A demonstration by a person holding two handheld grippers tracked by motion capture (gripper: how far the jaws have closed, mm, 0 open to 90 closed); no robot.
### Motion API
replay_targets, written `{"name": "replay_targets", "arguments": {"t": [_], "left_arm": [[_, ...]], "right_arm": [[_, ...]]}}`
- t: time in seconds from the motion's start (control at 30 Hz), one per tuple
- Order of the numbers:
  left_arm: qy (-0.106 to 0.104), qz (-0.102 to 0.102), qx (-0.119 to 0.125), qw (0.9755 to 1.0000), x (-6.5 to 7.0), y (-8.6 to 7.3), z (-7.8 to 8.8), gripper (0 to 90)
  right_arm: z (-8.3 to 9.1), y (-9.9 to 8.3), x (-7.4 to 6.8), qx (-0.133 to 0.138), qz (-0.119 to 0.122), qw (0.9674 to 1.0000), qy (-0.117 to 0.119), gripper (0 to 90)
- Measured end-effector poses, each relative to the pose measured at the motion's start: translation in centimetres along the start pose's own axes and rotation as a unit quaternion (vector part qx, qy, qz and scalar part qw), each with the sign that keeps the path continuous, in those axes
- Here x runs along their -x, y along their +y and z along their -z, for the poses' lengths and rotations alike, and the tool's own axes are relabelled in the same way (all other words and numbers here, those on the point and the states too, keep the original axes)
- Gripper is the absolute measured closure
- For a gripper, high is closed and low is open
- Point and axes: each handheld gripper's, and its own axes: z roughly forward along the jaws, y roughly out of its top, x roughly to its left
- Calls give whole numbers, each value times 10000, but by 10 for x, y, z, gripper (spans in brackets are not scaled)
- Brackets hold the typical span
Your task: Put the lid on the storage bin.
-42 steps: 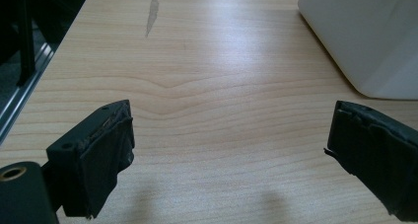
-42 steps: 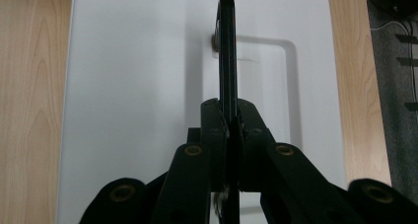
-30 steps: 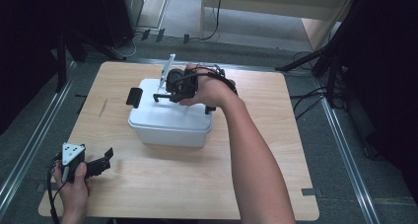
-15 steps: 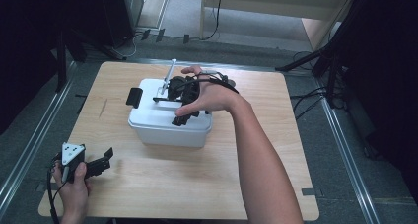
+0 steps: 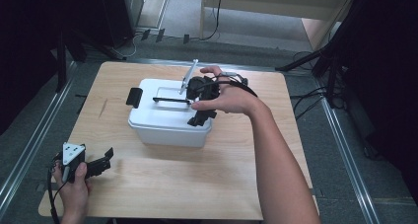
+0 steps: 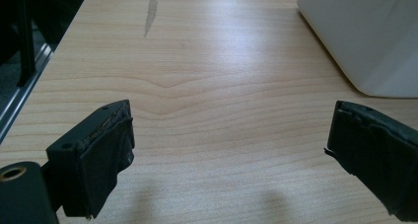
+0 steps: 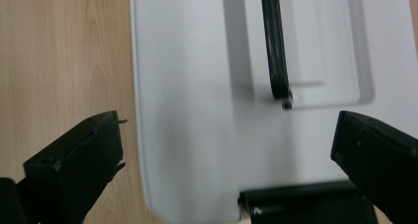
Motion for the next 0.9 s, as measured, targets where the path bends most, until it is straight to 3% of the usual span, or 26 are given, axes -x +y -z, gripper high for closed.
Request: {"name": "replay_targets", "arguments": {"t": [0.57, 0.9], "left_arm": [[6, -18, 21, 10000, 1, 0, -1, 42], [9, -29, 9, 10000, 1, 0, 0, 42]], "right_arm": [[19, -59, -3, -113, -295, 9994, -129, 0], [18, -99, -4, -200, -442, 9985, -238, 0]]}}
